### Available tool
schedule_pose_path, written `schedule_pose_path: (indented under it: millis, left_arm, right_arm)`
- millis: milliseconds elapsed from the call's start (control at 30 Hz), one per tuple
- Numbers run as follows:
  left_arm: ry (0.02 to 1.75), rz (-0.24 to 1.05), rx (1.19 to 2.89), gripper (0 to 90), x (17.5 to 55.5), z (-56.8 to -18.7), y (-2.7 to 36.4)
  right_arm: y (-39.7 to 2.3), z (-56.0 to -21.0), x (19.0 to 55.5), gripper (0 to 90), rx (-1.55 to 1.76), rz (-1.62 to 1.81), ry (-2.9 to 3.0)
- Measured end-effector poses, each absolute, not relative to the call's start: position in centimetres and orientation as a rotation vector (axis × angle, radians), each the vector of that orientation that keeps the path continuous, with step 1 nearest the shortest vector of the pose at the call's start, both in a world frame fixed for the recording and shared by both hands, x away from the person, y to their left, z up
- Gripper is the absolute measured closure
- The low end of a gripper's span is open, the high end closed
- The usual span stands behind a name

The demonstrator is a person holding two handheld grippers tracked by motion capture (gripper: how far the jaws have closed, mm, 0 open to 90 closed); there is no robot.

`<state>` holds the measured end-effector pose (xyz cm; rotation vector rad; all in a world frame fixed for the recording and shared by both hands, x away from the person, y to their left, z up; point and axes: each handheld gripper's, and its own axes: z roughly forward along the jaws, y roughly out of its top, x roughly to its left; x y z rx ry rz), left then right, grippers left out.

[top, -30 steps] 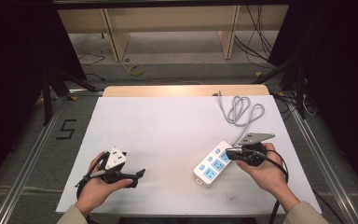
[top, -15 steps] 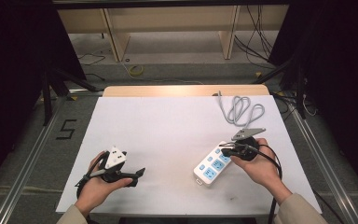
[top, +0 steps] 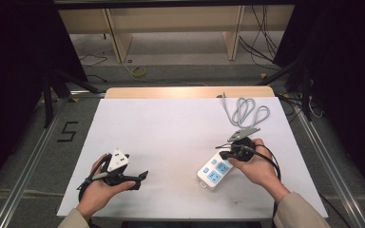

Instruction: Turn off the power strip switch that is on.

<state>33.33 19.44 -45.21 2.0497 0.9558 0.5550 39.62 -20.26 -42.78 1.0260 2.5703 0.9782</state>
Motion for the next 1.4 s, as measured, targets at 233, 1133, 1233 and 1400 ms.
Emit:
schedule_pose_path:
  millis: [233,1133,1233,1400]
  left_arm:
    - [0.953,0.556,2.050,10.2,33.3,-45.2,19.4]
    - [0.953,0.556,2.048,10.2,33.4,-45.2,19.5]
    - [0.952,0.557,2.049,10.2,33.4,-45.2,19.4]
    - [0.950,0.556,2.054,10.3,33.4,-45.2,19.4]
  right_arm:
    - [-19.5,-42.8,40.0,90.0,1.025,0.949,2.604]
    - [-18.0,-42.6,41.0,90.0,1.052,0.859,2.672]
    - [-17.9,-42.7,41.1,90.0,1.046,0.848,2.683]
    - [-17.6,-42.8,41.2,90.0,1.046,0.827,2.697]
